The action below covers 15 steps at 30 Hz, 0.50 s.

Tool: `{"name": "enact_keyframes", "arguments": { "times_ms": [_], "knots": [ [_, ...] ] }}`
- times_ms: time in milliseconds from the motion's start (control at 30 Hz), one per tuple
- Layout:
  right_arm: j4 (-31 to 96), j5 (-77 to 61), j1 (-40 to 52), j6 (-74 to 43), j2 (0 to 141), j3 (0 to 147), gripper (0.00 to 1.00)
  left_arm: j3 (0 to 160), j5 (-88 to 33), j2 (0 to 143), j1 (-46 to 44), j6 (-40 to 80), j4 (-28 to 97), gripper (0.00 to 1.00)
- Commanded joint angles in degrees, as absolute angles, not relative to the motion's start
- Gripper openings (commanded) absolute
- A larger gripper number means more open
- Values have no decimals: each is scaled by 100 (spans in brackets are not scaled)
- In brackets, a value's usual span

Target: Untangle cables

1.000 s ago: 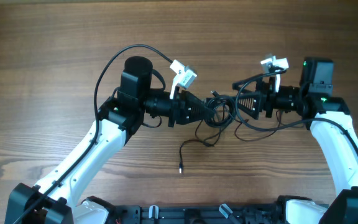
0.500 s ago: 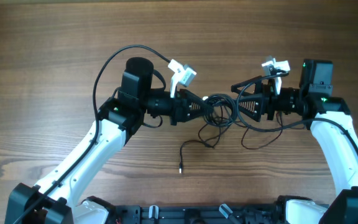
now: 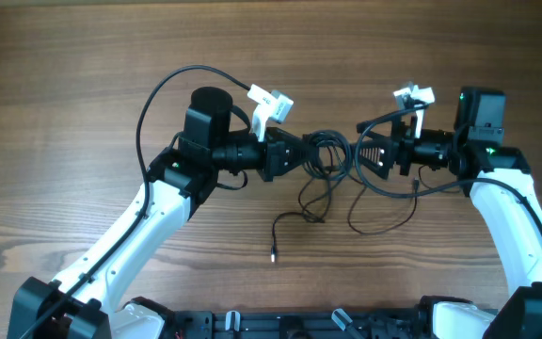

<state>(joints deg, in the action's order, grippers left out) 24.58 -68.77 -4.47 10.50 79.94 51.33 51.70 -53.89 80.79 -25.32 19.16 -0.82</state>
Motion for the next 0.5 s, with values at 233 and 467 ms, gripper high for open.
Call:
{"name": "enact_keyframes", "arguments": {
  "times_ms": [233,467],
  "knots": [
    [2215,-4628,-425,-456,8038,5098,100,5210,-4635,8005,-2510,1841,27,4],
    [2228,-6547,-423,873,8038,5096,100,5210,-4333,8005,-2512,1846,49,4]
  ]
}}
